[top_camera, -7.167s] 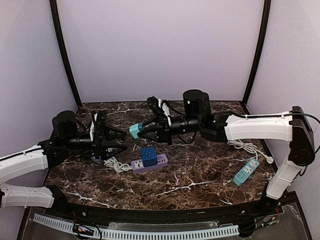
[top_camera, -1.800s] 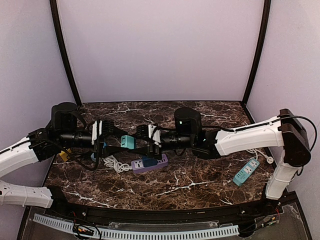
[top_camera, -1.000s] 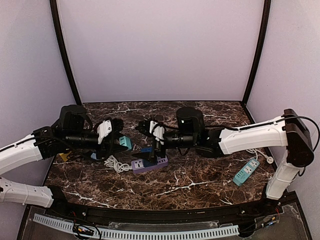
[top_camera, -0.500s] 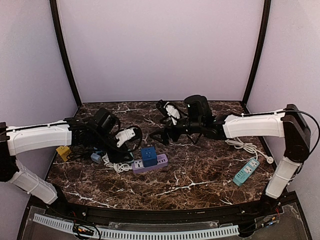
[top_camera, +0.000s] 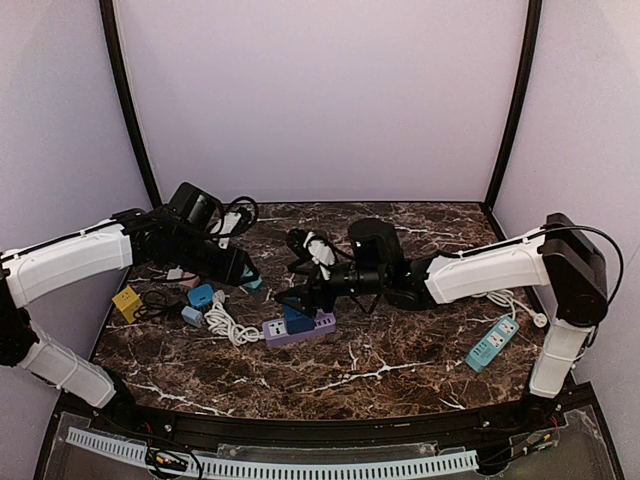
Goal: Insert the plug
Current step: Adjust the plug.
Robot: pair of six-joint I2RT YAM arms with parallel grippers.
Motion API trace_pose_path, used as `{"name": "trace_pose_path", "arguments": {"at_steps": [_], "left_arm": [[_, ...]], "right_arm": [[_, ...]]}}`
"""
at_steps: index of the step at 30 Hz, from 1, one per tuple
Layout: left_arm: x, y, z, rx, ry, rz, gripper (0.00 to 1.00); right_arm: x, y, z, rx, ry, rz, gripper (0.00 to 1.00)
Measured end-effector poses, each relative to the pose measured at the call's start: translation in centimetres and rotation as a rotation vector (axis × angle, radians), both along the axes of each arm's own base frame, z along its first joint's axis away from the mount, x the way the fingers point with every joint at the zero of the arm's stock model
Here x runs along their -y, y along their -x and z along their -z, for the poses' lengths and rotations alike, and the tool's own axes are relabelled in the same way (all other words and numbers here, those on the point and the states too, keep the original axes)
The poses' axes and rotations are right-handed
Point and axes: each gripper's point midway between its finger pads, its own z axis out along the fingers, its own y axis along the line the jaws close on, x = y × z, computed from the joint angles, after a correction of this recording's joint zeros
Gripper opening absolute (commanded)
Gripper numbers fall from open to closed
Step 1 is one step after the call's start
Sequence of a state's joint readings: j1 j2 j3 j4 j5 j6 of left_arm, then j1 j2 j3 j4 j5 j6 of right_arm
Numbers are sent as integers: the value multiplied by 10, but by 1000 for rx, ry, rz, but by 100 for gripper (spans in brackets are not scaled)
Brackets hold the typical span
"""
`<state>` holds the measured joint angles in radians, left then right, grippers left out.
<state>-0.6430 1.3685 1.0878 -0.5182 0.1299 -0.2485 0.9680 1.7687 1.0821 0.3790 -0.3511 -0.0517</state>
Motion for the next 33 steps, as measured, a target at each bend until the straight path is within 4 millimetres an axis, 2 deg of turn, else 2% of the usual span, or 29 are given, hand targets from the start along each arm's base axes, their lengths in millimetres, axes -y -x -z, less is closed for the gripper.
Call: {"name": "trace_pose_path", "arguments": {"at_steps": [3, 5, 8, 13, 16, 19, 23, 26, 28, 29, 30, 32, 33], "left_arm": [[7, 7, -10, -38, 78, -12, 1], [9, 11, -15, -53, 113, -16, 1], [8, 11, -25, -57, 162, -32, 1], [5, 11, -34, -51, 212, -42, 1], [6, 13, -33, -59, 229, -41, 1], [7, 14, -31, -65, 239, -41, 1], [7, 11, -32, -65, 256, -54, 1], [5, 7, -32, -70, 266, -85, 1], [4, 6, -33, -69, 271, -89, 2], [4, 6, -33, -68, 274, -89, 9], [5, 6, -32, -69, 276, -86, 40], [5, 6, -31, -63, 280, -70, 77], [6, 6, -31, -55, 279, -54, 82]], "right_arm": [[-27, 9, -5, 36, -45, -21, 75], [-40, 5, -7, 47, -73, -16, 72], [-52, -7, -7, 54, -100, 12, 68], [-60, -16, -5, 63, -105, 31, 63], [-64, -16, -3, 66, -105, 30, 52], [-69, -13, -6, 66, -112, 21, 36], [-74, -12, -9, 74, -120, 17, 19], [-76, -15, -9, 92, -113, 27, 2], [-76, -16, -10, 103, -108, 28, 0], [-76, -16, -10, 104, -107, 29, 0], [-76, -16, -10, 105, -106, 28, 0], [-75, -17, -8, 107, -100, 24, 0], [-74, -16, -8, 107, -101, 16, 0]]}}
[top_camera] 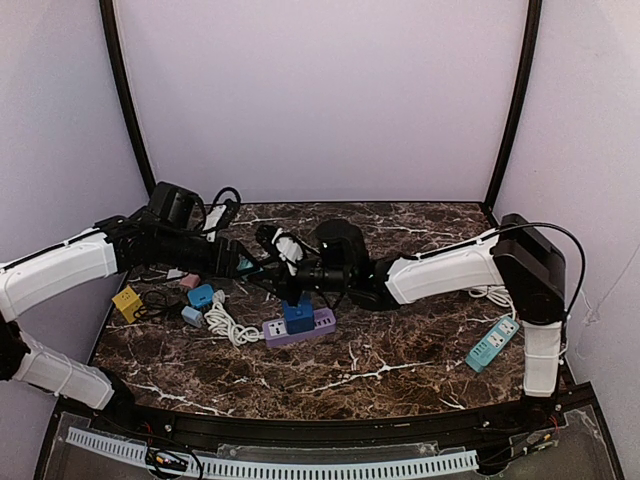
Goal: Insert the plug
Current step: Adjust the plug.
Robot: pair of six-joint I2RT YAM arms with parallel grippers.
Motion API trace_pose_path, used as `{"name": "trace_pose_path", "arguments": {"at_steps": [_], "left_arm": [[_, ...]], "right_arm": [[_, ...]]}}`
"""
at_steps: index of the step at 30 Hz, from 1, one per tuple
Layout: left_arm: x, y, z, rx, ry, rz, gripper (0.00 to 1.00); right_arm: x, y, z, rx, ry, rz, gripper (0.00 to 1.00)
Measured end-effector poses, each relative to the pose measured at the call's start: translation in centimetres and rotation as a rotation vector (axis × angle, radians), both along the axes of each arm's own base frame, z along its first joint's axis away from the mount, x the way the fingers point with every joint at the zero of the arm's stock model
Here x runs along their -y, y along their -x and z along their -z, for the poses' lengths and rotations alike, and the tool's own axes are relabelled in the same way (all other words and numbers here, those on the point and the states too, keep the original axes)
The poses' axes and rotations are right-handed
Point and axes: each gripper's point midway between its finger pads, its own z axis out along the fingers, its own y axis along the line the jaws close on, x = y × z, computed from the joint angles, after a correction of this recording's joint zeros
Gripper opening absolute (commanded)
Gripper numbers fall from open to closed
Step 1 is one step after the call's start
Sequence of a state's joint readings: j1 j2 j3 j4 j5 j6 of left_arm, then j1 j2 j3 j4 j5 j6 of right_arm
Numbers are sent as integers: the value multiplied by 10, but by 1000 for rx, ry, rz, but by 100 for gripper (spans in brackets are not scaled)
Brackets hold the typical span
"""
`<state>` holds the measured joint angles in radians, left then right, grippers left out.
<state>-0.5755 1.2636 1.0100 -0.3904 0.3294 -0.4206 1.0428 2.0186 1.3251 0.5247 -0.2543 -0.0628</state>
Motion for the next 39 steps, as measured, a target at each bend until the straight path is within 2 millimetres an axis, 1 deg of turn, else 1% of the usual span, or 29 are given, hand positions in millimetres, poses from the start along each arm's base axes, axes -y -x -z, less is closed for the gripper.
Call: {"name": "trace_pose_path", "arguments": {"at_steps": [1, 3, 5, 7, 10, 12, 14, 18, 20, 22, 27, 30, 36, 39], "left_arm": [[1, 3, -1, 29, -9, 45, 87], [2, 9, -8, 104, -23, 126, 87], [2, 19, -24, 233, -36, 226, 84], [2, 31, -42, 379, -41, 339, 79], [2, 60, -67, 610, -39, 535, 75], [4, 70, -74, 685, -31, 613, 73], [9, 75, -73, 721, -27, 678, 71], [18, 73, -56, 715, -49, 748, 63], [21, 74, -52, 711, -55, 759, 60], [23, 73, -54, 718, -53, 756, 58], [28, 70, -63, 745, -26, 735, 49], [30, 68, -67, 759, -10, 722, 49], [32, 66, -58, 746, 19, 690, 49], [32, 67, -59, 754, 61, 656, 49]], "right_arm": [[2, 1, 1, -8, 1, -19, 0], [10, 5, 5, -29, 7, -62, 0], [22, 7, 8, -54, 11, -105, 0], [33, 13, 6, -73, 6, -159, 0], [44, 19, -8, -75, -19, -226, 0], [45, 26, -16, -68, -36, -269, 0], [45, 34, -22, -65, -50, -310, 0], [44, 44, -28, -71, -76, -359, 0], [45, 46, -33, -66, -101, -374, 0], [45, 49, -37, -64, -124, -389, 0], [46, 54, -50, -55, -179, -418, 0], [46, 56, -55, -48, -198, -424, 0], [47, 57, -58, -40, -215, -430, 0], [48, 57, -59, -36, -221, -432, 0]]}}
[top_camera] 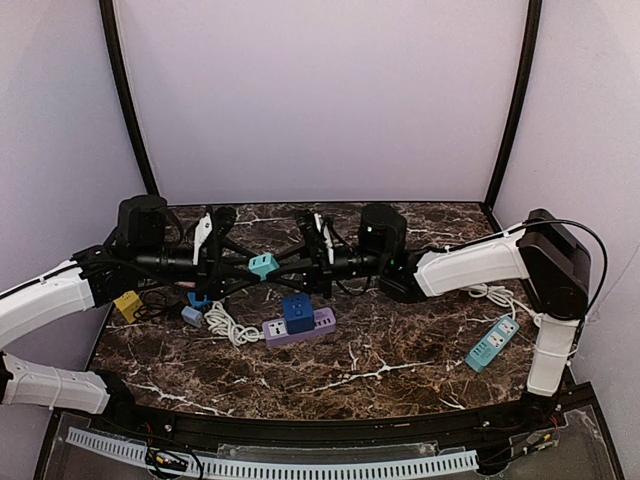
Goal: Insert the plug
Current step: Adjust the plug.
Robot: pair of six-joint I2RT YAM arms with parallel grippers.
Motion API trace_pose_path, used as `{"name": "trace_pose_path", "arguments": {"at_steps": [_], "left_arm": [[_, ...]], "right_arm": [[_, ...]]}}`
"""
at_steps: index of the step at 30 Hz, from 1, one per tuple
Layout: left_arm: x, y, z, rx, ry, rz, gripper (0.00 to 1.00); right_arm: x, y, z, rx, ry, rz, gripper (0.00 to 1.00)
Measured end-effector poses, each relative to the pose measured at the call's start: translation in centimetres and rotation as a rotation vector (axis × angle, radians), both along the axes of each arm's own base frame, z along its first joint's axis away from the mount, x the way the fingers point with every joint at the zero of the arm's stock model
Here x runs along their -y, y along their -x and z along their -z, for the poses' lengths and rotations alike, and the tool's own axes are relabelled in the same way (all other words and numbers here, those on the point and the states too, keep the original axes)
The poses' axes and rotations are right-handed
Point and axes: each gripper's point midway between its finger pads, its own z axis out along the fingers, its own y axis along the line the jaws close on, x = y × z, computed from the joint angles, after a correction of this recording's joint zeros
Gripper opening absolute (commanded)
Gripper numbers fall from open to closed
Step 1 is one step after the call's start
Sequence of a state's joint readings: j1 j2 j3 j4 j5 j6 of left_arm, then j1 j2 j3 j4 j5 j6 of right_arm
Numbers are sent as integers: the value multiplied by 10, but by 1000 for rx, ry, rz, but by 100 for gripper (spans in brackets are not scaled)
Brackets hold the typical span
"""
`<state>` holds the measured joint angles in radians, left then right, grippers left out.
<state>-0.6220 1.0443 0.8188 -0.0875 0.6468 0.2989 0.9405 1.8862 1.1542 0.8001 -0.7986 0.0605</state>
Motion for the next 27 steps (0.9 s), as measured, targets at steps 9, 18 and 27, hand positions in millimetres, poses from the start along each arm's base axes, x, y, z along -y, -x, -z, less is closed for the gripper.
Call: {"name": "trace_pose_path", "arguments": {"at_steps": [9, 18, 27], "left_arm": [[2, 2, -13, -30, 141, -21, 33], [5, -1, -14, -49, 160, -31, 43], [5, 0, -11, -50, 153, -19, 1]], "right_arm": [[1, 4, -4, 11, -14, -18, 0], [2, 5, -12, 23, -30, -18, 0], [3, 6, -10, 6, -21, -23, 5]]}}
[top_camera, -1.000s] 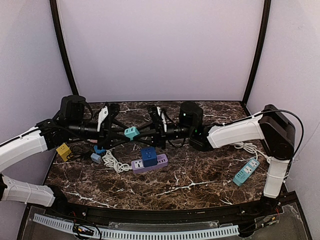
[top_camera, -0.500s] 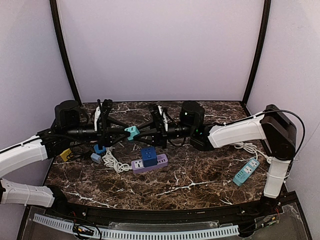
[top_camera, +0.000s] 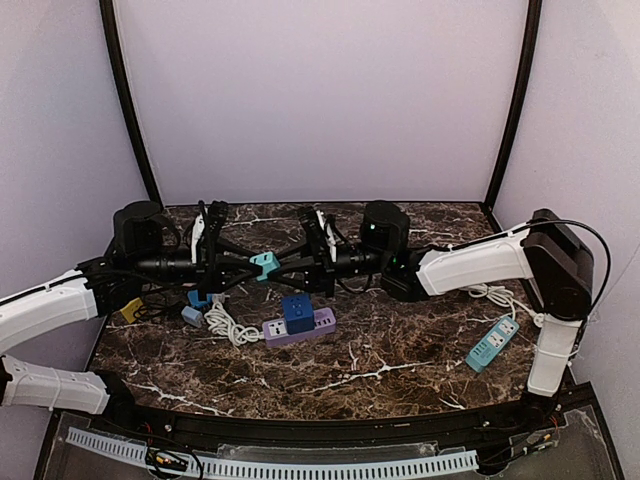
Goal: Insert the plug
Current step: Adjust the plug, then insert the plug into the socket.
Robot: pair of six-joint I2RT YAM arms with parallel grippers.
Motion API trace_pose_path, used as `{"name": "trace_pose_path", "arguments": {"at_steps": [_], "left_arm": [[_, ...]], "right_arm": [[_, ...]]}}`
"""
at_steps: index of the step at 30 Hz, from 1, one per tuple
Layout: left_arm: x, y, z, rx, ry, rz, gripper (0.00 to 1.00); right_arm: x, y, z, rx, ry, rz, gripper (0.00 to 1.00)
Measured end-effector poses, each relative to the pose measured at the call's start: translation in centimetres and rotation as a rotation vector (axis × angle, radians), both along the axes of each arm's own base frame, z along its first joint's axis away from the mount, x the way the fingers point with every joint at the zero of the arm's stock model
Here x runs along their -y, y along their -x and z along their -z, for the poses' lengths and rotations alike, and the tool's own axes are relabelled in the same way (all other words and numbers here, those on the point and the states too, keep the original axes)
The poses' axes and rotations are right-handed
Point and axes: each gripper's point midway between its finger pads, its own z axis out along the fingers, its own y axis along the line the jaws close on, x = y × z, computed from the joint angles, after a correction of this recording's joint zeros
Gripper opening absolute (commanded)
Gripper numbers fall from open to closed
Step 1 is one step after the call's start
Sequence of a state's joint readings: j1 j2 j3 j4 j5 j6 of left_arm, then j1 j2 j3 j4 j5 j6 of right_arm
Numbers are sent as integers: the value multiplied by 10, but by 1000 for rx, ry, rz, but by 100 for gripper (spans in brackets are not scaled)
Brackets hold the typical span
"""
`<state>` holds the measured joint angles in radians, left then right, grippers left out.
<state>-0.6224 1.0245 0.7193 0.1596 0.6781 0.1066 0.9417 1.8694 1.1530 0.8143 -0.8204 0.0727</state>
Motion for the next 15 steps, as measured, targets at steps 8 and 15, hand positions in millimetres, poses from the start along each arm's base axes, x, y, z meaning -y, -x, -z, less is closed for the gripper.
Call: {"name": "trace_pose_path", "arguments": {"at_steps": [8, 15], "left_arm": [[-4, -9, 13, -36, -53, -62, 1], [-24, -32, 69, -89, -176, -184, 1]], "right_arm": [[2, -8, 8, -17, 47, 43, 99], [35, -31, 9, -37, 113, 182, 99]]}}
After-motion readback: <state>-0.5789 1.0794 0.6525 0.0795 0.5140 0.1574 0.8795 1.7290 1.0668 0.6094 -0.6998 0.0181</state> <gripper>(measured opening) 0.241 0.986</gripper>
